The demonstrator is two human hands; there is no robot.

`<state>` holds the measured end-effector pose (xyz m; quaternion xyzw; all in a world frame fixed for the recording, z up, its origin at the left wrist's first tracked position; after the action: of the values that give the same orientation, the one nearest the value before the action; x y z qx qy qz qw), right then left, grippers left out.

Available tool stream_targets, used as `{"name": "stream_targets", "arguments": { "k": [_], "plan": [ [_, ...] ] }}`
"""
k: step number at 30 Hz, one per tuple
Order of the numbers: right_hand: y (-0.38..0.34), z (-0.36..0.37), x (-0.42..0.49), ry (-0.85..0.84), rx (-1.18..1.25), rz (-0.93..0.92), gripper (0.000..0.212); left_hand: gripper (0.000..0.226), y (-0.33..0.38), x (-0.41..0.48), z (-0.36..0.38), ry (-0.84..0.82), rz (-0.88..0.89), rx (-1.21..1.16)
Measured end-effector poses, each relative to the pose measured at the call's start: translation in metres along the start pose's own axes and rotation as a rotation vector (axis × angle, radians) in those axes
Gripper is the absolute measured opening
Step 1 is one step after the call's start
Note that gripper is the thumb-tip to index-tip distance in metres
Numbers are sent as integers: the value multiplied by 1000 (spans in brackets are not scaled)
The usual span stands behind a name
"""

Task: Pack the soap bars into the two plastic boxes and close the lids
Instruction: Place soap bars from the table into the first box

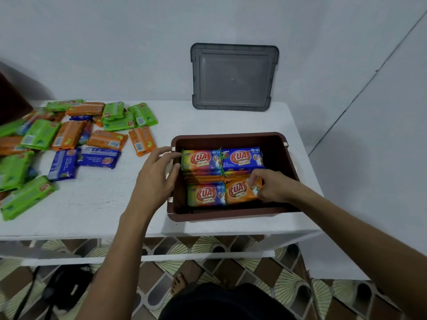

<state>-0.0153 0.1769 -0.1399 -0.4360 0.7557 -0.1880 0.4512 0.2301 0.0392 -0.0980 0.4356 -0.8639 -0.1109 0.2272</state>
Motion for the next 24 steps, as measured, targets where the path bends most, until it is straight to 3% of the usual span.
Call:
{"name": "stream_targets", "arguments": {
  "k": [2,7,10,12,15,18,21,24],
  "plan": [
    [0,4,7,6,-246,-31,21,26,-1,0,1,5,16,6],
    [-9,8,16,15,-590,-83,10,24,-3,-1,3,13,40,-20],
    [-38,3,8,96,-783,-109,16,28,-8,-2,5,3,59,-98],
    [-73,-1,6,174,-678,-214,16,32,-17,-3,5,-9,60,-147],
    [-138,2,9,246,-333,-505,11,35,-46,-2,3,-22,9,-201],
    [-194,23,28,356,-153,-709,9,34,-91,8,-2,-9,-55,-88],
    [-235,62,76,342,-244,-728,19,35,-149,23,-8,-57,-202,90],
    [-255,106,139,145,-467,-610,40,48,-205,36,-11,-190,-270,255]
  ]
}}
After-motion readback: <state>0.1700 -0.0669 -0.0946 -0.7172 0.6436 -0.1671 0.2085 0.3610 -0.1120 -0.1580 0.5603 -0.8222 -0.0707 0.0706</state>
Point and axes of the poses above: each hand's wrist, its own x-axis towards the middle knuckle, its own z-axis out of the palm, y = z × x, the point moved 6 cm from there along x, towards the middle knuckle, and after that the axes turned 10 degrees about x, right-handed, at the moved point
